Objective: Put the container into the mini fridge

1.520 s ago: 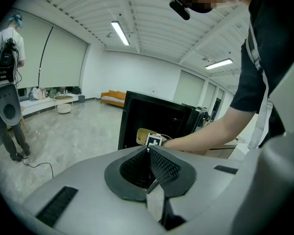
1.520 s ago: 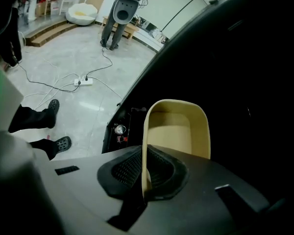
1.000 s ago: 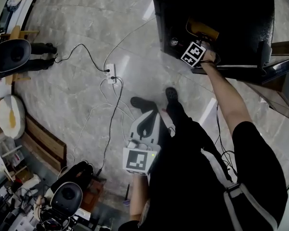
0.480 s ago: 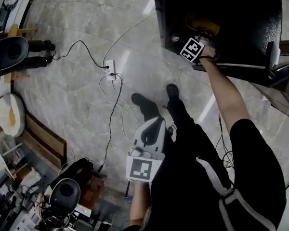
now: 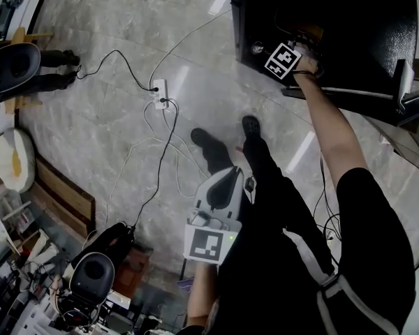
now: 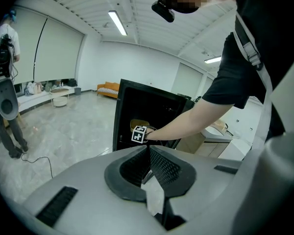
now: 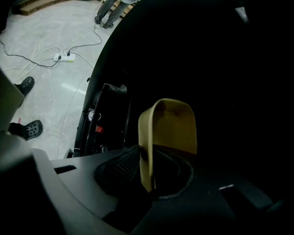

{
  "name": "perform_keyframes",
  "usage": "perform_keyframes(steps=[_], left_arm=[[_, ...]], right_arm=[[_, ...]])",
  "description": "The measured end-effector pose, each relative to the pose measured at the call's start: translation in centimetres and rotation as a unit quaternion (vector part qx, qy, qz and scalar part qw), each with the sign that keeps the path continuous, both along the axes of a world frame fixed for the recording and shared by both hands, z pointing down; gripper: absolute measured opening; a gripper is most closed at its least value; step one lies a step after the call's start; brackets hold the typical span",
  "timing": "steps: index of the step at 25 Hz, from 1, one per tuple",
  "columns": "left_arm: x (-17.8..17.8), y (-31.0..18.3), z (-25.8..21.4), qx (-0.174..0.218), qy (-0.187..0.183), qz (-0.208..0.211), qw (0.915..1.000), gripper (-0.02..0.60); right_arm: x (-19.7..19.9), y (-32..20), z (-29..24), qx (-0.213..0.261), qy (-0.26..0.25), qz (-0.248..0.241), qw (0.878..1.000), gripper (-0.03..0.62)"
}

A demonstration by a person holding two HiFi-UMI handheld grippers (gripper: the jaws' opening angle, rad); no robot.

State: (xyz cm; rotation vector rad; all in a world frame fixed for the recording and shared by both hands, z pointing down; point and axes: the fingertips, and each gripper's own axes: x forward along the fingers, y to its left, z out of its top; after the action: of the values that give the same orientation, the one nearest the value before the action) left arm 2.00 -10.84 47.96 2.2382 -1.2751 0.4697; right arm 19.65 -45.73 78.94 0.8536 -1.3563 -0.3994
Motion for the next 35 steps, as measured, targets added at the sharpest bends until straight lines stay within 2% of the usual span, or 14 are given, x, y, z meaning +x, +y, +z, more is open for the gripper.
perform_keyframes(steps=[17,27,35], left_arm=[[-0.1,0.3,-0.9,0.009,0.003,0.002,1.0,0.041],[-0.2,0.4,-1.5,0.021,0.009,-0.013,0.9997,0.041],[-1.5,2.7,-2.2,0.024,0.026,-0.014,0.9993,0.041]], right_arm=[[0.0,-0.1,-1.4,0.015,-0.01,-0.005,1.0,0.172],[-0.5,1.4,-2.2,0.013,-0.012,-0.024,1.0,0.175],[-0.7,4.1,-4.9,0.03,-0.011,-0.024,0.999,0.153]])
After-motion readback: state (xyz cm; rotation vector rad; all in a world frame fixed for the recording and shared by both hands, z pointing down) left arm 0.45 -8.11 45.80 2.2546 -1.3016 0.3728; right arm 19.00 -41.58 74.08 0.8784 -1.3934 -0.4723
